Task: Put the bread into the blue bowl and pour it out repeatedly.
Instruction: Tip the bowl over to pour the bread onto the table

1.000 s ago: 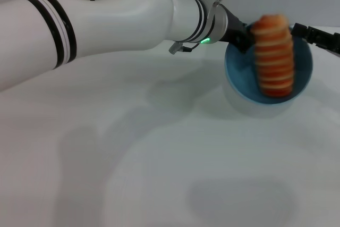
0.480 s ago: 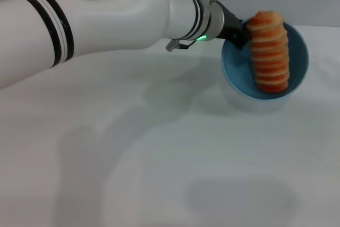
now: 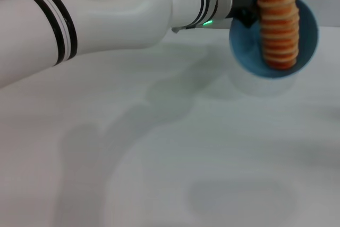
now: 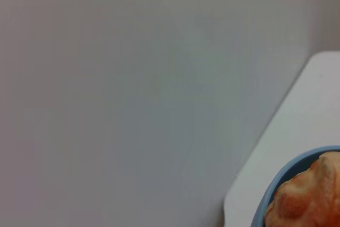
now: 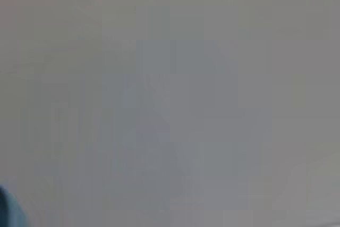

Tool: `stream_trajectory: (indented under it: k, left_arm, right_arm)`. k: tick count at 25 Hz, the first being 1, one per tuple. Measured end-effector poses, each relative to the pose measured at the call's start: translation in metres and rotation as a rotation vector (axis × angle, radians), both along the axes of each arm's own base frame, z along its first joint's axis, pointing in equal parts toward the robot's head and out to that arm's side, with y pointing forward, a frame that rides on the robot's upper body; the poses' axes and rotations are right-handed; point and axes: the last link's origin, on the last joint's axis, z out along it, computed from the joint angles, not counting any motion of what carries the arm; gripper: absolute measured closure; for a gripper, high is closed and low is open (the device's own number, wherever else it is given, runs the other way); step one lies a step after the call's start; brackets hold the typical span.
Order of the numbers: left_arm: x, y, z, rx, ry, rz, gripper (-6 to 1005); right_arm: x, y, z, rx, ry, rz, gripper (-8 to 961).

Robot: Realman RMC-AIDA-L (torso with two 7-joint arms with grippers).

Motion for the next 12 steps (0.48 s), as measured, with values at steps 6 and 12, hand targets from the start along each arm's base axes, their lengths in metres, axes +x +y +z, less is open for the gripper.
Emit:
stream_trajectory:
  k: [6,12]
  left_arm:
    - [0.008,-0.001,-0.005,0.028,0.107,-0.18,1001]
    - [0.007,-0.01,-0.014,0.037,0.328,-0.448,1000]
  right_arm:
    - [0.015,-0.02,-0.001,0.053,-0.048,-0.051,237]
    - [0.014,-0.02,-0.004,0.057,-0.039,-0.052,238]
